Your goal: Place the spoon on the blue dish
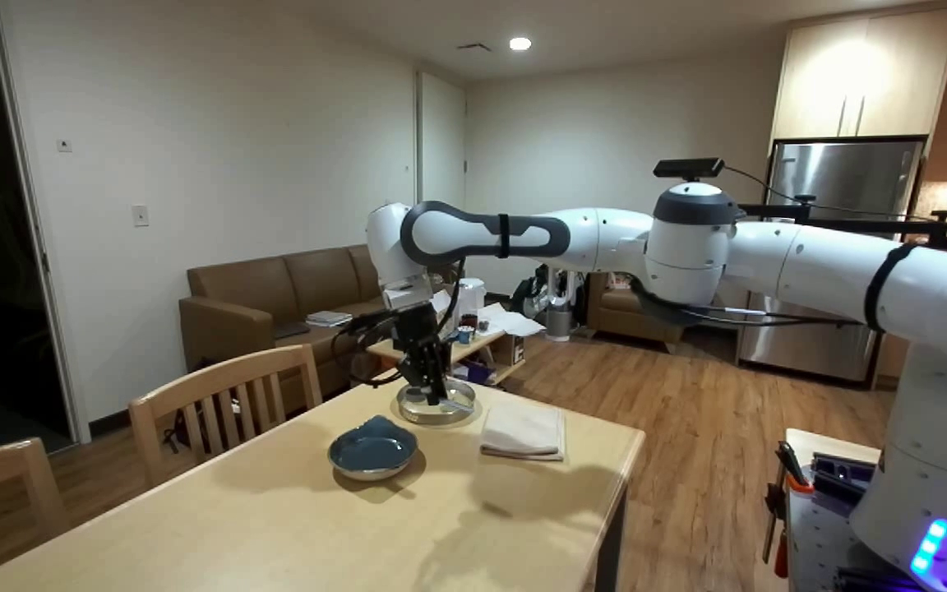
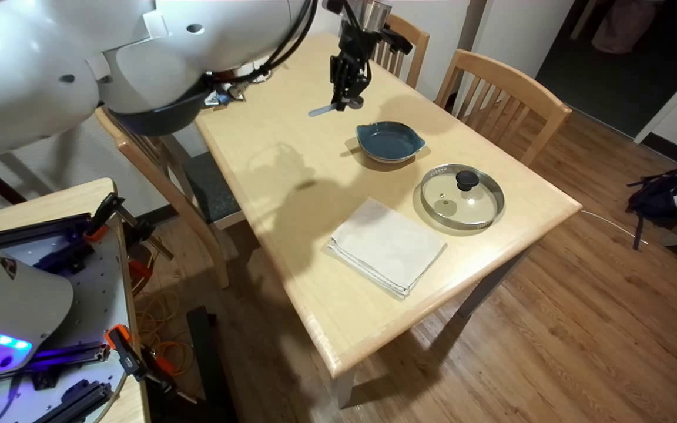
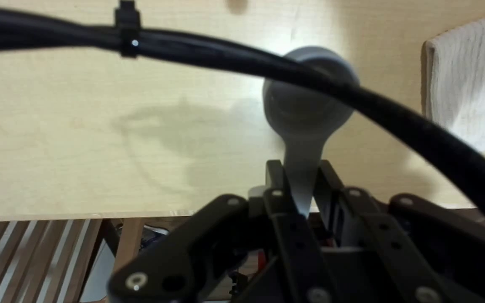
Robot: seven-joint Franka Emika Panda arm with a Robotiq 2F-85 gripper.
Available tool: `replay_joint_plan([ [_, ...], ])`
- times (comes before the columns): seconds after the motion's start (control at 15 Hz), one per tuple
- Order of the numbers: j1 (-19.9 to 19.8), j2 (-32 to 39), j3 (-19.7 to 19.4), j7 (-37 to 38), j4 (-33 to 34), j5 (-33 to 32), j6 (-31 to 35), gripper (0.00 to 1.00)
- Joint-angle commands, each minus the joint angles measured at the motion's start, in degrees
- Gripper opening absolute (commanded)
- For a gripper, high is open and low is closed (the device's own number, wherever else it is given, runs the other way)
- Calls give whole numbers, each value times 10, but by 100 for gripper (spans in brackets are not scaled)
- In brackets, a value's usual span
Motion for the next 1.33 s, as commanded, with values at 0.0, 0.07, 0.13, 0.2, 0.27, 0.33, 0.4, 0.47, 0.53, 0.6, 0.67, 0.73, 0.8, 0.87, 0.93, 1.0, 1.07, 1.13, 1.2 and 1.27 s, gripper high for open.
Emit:
replay_joint_plan([
  [0.0,66,-24,-100,-8,131,153,-5,5],
  [0.07,74,-27,-134,-8,144,208,-4,5],
  [0.13,68,-3,-78,-5,152,177,-23,5],
  [0.2,70,-5,-89,1,156,200,-21,5],
  [0.27,71,-4,-87,4,160,212,-21,5],
  [0.33,71,-3,-88,11,162,224,-18,5],
  [0.4,72,-2,-89,22,164,235,-14,5],
  [0.47,72,-1,-89,33,166,247,-12,5],
  [0.53,72,0,-89,49,168,259,-9,5],
  [0.6,72,2,-88,66,170,273,-6,5],
  [0.67,72,3,-87,82,171,287,-1,5],
  [0.73,72,5,-86,101,173,301,7,5],
  [0.8,72,7,-86,121,174,315,19,5],
  [0.87,72,7,-87,142,174,327,29,5],
  [0.93,73,8,-89,161,174,336,47,5],
  [1.0,73,8,-91,175,173,343,65,5],
  [1.07,73,8,-94,186,170,347,84,5],
  [1.13,72,9,-95,188,167,350,102,5],
  [1.2,73,8,-100,192,164,347,118,5],
  [1.27,73,8,-102,194,162,346,130,5],
])
